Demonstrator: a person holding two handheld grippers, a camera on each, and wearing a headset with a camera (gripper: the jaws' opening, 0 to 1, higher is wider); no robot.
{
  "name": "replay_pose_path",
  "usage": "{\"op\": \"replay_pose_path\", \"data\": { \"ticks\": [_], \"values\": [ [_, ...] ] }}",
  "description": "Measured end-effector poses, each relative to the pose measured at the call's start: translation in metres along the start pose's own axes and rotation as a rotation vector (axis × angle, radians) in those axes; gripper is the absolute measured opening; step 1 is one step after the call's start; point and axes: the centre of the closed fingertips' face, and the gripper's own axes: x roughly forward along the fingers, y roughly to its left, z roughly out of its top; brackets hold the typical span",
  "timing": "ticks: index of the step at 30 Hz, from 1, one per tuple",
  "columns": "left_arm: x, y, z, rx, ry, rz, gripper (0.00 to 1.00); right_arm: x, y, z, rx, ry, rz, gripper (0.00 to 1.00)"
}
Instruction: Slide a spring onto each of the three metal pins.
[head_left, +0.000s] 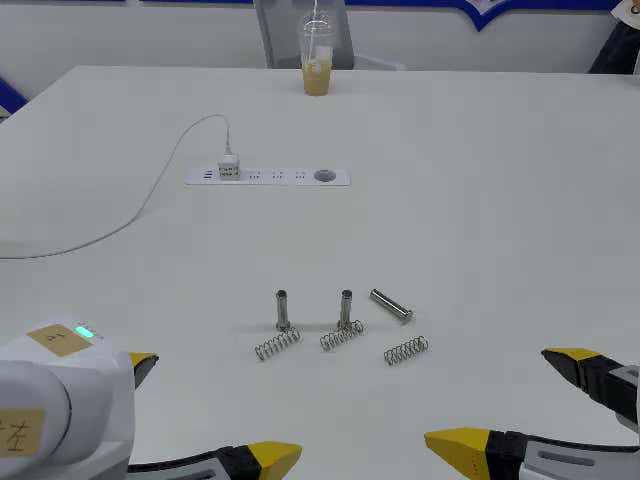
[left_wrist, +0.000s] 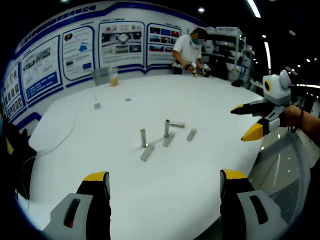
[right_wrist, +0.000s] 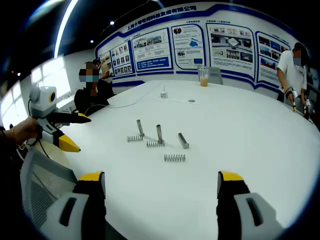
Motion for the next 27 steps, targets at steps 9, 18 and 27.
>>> {"op": "replay_pose_path", "data": {
  "ticks": [9,18,27],
  "values": [
    [-0.0001,-0.0004,0.0009,0.003,-0.002,-0.001,0.93,-0.0002,0.0011,-0.0005,0.003,-0.002,0.003,0.93],
    [0.0002,-0.0005,0.0033,0.011,-0.008,-0.001,0.92,-0.0006,0.0007,-0.0003,0.008,-0.005,0.001,0.92],
    [0.0011,-0.0027,0.0024,0.011,-0.004,-0.008,0.92,-0.0014,0.0002,-0.002,0.013,0.001,-0.001,0.92]
  ]
}}
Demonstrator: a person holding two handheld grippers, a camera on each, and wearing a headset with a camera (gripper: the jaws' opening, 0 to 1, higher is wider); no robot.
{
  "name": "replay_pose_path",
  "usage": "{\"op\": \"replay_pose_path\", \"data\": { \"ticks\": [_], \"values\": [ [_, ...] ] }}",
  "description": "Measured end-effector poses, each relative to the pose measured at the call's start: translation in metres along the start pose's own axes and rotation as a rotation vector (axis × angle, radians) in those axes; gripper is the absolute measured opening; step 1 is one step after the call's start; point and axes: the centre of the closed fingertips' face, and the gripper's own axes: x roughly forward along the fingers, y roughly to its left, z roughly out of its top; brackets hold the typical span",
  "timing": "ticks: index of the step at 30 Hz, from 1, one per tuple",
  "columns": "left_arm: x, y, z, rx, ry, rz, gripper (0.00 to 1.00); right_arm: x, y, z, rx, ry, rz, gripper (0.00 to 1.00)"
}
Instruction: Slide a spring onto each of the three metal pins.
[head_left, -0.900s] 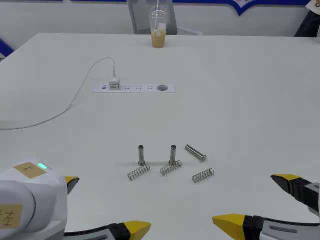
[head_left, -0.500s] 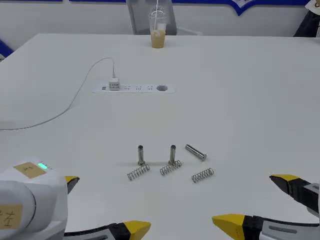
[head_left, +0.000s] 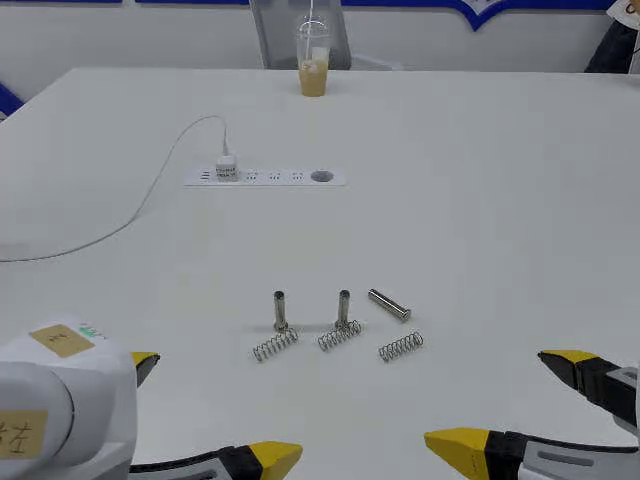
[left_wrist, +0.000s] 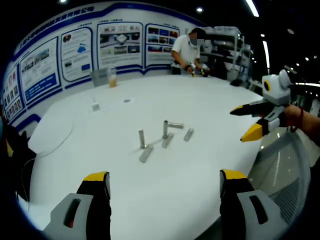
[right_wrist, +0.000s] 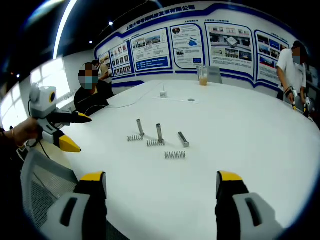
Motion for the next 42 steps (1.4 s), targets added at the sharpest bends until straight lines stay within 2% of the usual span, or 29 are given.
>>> {"op": "replay_pose_path", "data": {
  "ticks": [18,29,42],
  "values": [
    [0.002,-0.001,0.001,0.003,-0.003,-0.002,0.92,0.003,-0.004,0.0,0.016,0.006,0.001,0.89],
    [0.004,-0.003,0.001,0.008,-0.003,-0.006,0.91,0.011,-0.01,0.01,0.01,0.003,0.003,0.88],
    [0.006,-0.002,0.004,0.014,-0.013,-0.005,0.9,0.028,-0.019,0.025,-0.005,0.009,0.02,0.81]
  ]
}}
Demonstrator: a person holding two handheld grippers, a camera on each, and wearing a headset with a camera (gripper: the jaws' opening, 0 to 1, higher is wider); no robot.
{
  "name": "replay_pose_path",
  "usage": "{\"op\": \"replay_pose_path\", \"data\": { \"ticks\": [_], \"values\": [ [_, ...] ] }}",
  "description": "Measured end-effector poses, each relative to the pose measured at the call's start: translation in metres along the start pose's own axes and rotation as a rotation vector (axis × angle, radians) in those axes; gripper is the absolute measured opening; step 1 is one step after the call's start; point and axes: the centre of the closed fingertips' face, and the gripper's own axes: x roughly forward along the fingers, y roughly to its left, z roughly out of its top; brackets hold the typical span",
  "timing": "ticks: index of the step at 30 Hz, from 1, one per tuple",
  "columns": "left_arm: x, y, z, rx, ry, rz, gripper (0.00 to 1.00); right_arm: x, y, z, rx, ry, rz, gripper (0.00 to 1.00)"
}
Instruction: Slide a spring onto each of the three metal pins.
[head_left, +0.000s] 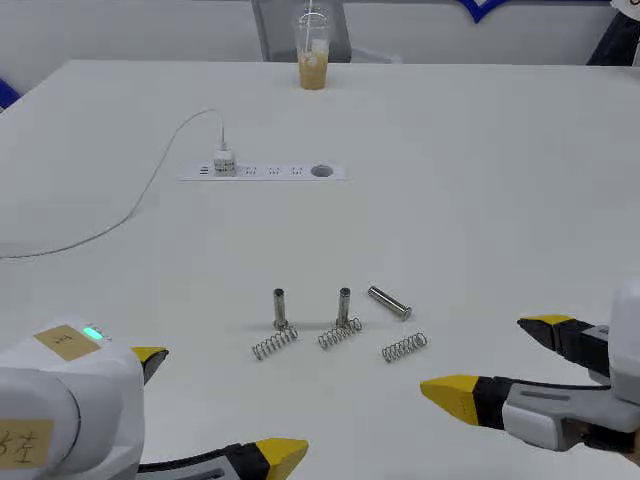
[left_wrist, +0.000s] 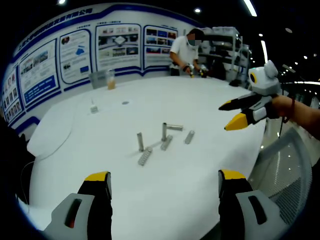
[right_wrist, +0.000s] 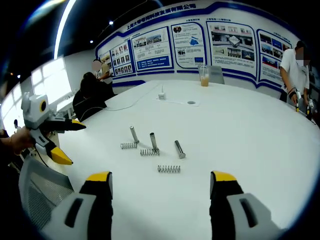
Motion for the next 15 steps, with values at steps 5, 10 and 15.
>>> {"op": "replay_pose_path", "data": {
  "ticks": [5,10,15],
  "values": [
    [0.001,0.0,0.0,-0.004,-0.004,0.0,0.9,0.008,-0.003,0.004,-0.007,0.007,0.006,0.79],
    [0.002,0.001,-0.001,-0.002,-0.005,0.0,0.89,0.017,-0.006,0.009,-0.012,0.007,0.019,0.77],
    [0.004,0.002,-0.001,-0.001,-0.003,0.0,0.89,0.027,-0.009,0.013,-0.015,0.008,0.027,0.74]
  ]
}}
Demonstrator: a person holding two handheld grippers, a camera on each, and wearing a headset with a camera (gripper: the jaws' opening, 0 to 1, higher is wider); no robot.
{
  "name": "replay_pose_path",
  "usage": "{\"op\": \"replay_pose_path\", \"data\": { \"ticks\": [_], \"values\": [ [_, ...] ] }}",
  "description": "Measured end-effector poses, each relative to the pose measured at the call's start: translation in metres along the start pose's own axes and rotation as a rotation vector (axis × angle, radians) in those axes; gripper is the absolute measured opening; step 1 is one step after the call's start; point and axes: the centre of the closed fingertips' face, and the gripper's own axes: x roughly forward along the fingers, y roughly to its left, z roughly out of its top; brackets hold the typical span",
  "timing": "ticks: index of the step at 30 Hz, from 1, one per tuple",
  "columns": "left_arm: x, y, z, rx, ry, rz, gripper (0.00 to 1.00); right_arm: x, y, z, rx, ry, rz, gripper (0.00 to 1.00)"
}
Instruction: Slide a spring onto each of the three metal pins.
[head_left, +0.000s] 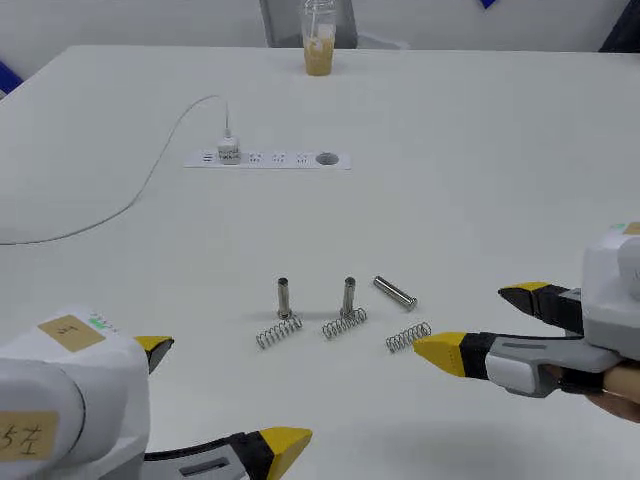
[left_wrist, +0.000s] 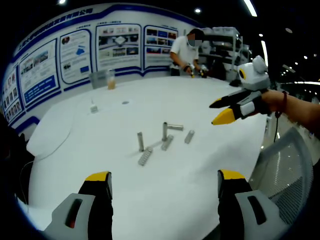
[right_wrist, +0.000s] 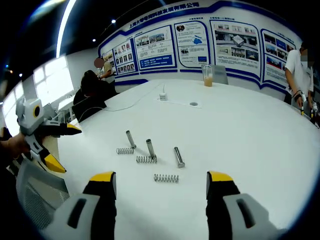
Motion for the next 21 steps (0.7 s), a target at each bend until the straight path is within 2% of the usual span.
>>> {"op": "replay_pose_path", "data": {
  "ticks": [21],
  "values": [
    [0.006,-0.003,-0.002,0.001,-0.003,-0.014,0.87,0.041,-0.01,0.011,-0.031,0.014,0.021,0.61]
  ]
}}
